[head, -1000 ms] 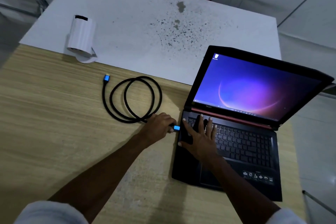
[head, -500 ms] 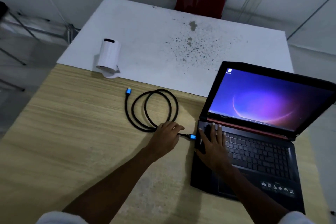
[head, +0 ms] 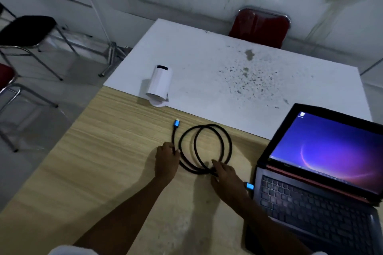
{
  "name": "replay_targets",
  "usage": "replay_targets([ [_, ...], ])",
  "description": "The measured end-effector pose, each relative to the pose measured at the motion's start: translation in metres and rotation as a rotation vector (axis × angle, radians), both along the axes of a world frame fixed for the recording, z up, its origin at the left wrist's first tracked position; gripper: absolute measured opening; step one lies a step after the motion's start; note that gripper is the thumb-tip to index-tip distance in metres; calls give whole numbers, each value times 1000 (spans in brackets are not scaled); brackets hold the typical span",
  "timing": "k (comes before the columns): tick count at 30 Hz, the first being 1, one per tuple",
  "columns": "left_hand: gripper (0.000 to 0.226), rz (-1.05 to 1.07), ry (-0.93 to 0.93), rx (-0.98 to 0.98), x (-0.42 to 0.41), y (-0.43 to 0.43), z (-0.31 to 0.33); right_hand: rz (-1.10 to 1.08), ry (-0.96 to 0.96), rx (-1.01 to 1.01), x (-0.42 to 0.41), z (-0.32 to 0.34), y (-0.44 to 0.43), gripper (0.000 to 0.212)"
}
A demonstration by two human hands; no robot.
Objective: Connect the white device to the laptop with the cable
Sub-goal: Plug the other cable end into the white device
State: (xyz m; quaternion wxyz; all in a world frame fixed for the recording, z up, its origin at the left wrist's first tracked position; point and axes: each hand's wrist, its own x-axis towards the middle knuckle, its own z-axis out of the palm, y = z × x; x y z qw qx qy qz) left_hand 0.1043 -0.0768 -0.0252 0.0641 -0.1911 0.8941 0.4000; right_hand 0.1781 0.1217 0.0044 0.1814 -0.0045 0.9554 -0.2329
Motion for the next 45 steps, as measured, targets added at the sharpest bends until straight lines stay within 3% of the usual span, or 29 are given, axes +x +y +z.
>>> replay_targets([
  [6, 35, -8, -35, 49, -30, -9, -6, 60, 59, 140, -16, -10, -9, 35],
  [12, 24, -47, -128, 53, -45, -25, -11, 119, 143, 199, -24, -16, -3, 29],
  [17, 37, -229, -225, -23, -45, -47, -10, 90, 254, 219, -56, -4, -19, 15],
  [20, 34, -239, -237, -21, -55, -61, -2, 114, 281, 198, -78, -1, -46, 13],
  [23, 20, -246, -121, -81, -82, -74, 12, 125, 288, 114, -96, -6, -75, 16],
  [27, 14, -236, 267, -187, -135, -83, 45, 104, 297, 43, -114, -3, -101, 19],
  [29, 25, -237, 433, -272, -162, -83, 62, 114, 281, 22, -124, -1, -108, 25],
  [31, 45, -232, 460, -321, -185, -81, 72, 115, 238, 1, -133, -4, -114, 30],
  [37, 99, -300, 123, -261, -226, -74, 64, 11, 148, -13, -152, -11, -127, 33],
  [43, 110, -304, 56, -320, -231, -80, 55, -11, 72, 104, -156, -22, -138, 51],
  [45, 114, -272, 25, -331, -226, -78, 55, -6, 90, 151, -154, -27, -142, 48],
])
